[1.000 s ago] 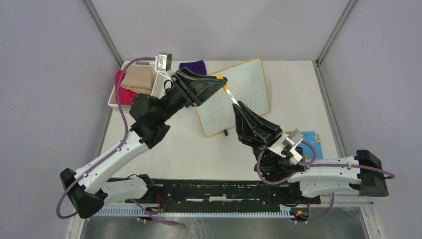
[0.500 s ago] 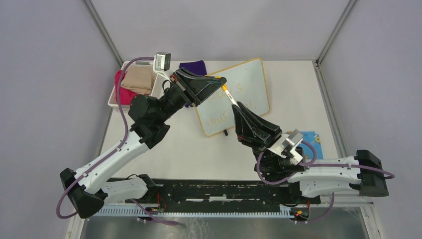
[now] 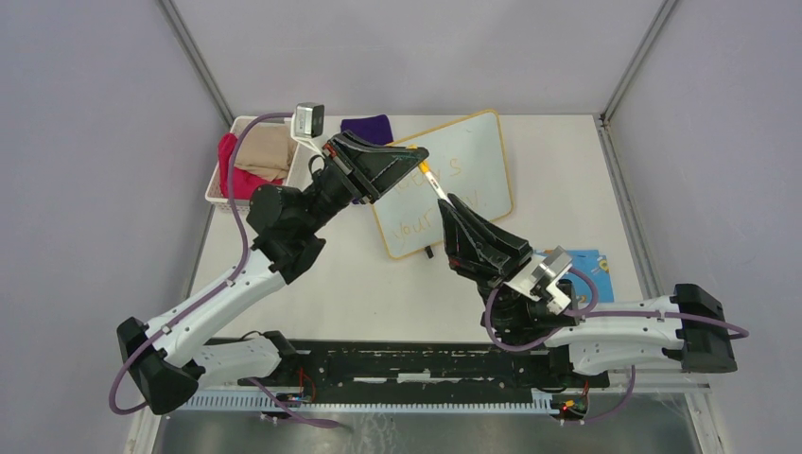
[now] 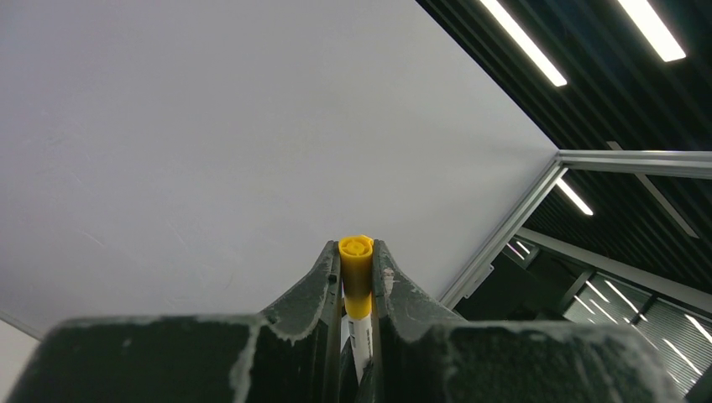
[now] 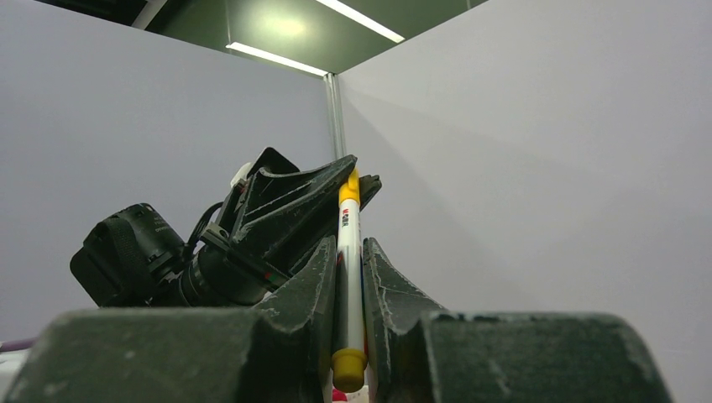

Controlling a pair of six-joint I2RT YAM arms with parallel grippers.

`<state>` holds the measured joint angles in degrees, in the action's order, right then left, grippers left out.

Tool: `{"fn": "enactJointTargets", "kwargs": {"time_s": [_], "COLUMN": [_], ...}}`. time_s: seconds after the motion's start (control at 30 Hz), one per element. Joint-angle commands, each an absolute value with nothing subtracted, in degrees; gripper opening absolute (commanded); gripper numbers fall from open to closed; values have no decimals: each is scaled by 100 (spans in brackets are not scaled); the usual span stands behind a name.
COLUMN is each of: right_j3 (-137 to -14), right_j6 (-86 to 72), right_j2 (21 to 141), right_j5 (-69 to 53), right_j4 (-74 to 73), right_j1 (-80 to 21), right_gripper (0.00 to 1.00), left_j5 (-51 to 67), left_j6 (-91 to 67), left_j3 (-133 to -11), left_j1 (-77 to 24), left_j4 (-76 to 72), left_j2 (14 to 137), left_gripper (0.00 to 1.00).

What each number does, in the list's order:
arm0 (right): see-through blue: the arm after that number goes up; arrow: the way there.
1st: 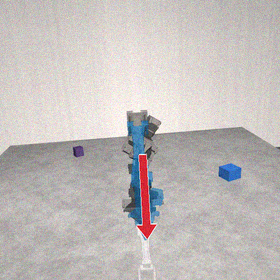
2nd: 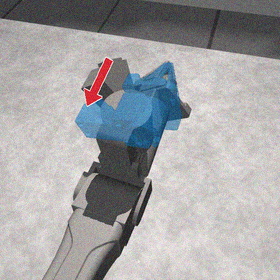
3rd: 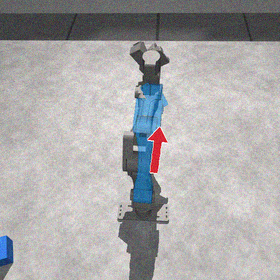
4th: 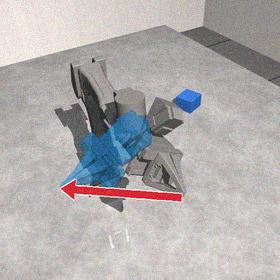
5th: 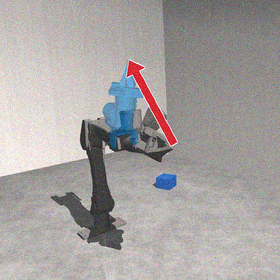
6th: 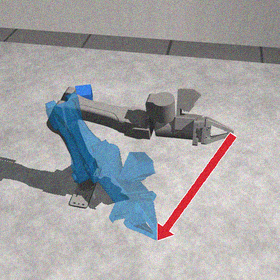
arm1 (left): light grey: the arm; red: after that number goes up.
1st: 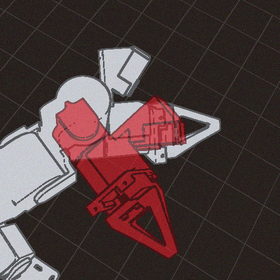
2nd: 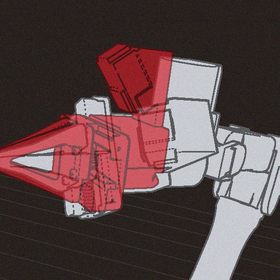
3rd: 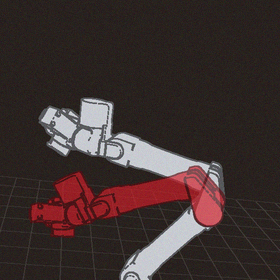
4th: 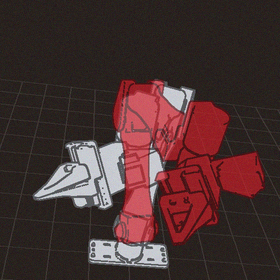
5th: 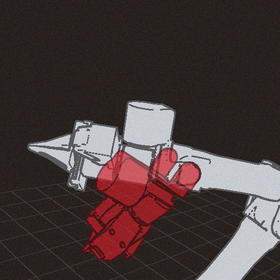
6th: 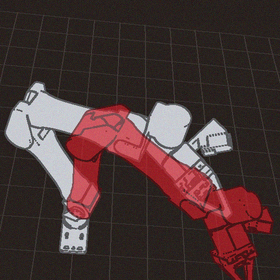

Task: Write a sentence on the whiteboard
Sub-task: Close the whiteboard marker at the center of the board.

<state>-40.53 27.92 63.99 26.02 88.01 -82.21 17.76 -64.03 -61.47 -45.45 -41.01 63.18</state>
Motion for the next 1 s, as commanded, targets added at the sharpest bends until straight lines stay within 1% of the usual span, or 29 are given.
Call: {"fn": "enactJointTargets", "kwargs": {"time_s": [0.0,0.47,0.97], "right_j3": [-4393,-4626,-4789], "right_j6": [2891,2909,2909], "right_j2": [6543,6818,6995], "right_j5": [2698,2730,2736], "right_j4": [8895,8859,8868], "right_j1": [-8210,-8180,-8110], "right_gripper": [0,0,0], "left_j5": [2157,2202,2252], "left_j6": [-6400,-5933,-5503], "left_j3": [-6082,-6117,-6187], "left_j1": [-4687,-4861,-5483], "left_j4": [-4041,-3320,-2765], "left_j2": [6319,6092,6207], "left_gripper": [2,2,2]}}
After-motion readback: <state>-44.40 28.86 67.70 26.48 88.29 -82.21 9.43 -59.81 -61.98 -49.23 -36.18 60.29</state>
